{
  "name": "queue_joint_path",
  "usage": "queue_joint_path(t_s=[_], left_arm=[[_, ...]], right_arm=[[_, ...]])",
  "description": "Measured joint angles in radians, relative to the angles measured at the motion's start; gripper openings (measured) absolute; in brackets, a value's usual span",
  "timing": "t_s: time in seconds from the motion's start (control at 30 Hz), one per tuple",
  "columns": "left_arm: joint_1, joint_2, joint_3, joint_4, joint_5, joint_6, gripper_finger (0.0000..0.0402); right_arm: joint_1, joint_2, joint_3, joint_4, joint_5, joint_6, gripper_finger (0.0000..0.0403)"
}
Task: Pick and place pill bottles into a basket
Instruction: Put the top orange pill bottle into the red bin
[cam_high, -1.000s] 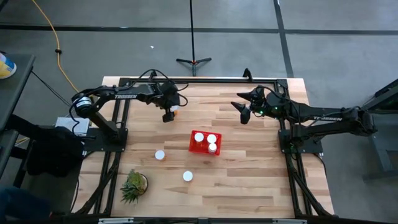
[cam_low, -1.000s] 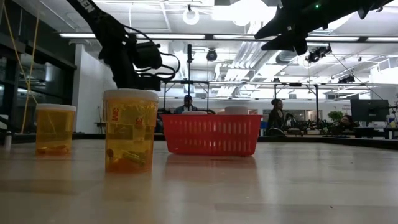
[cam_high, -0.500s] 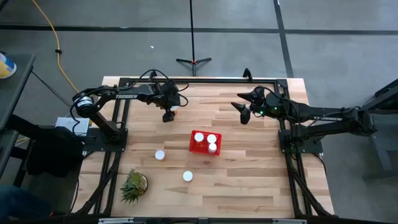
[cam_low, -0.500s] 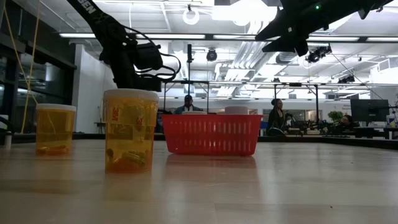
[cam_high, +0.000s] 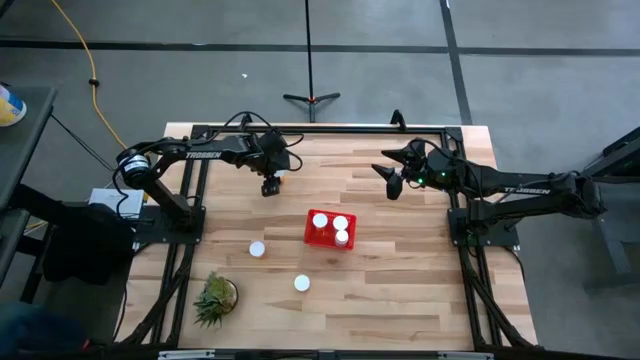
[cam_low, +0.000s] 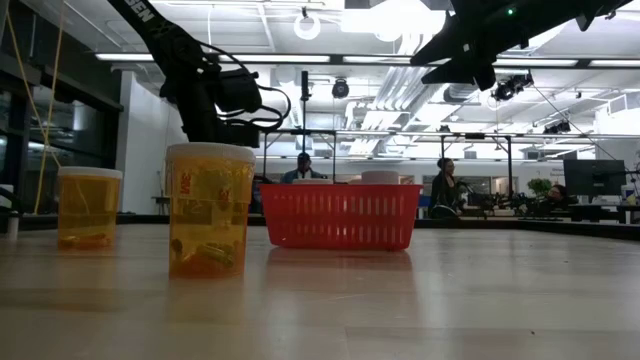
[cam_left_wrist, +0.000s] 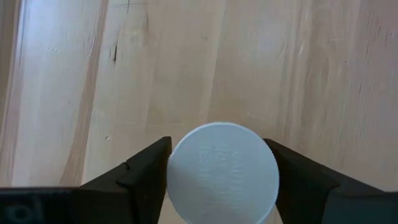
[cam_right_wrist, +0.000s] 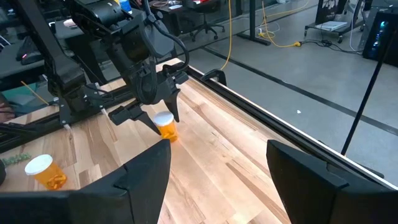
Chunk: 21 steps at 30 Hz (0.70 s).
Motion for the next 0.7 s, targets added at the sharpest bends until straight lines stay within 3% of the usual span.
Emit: queue_joint_path(t_s=[0.27, 0.7], left_arm=[[0.000, 0.000, 0.000, 0.000, 0.000, 0.000, 0.0244], [0.000, -0.002, 0.000, -0.016, -0.001, -0.005, 0.0242]], right_arm=[[0.000, 0.000, 0.000, 0.000, 0.000, 0.000, 0.0256], [0.000, 0.000, 0.000, 0.000, 0.000, 0.000, 0.0256]])
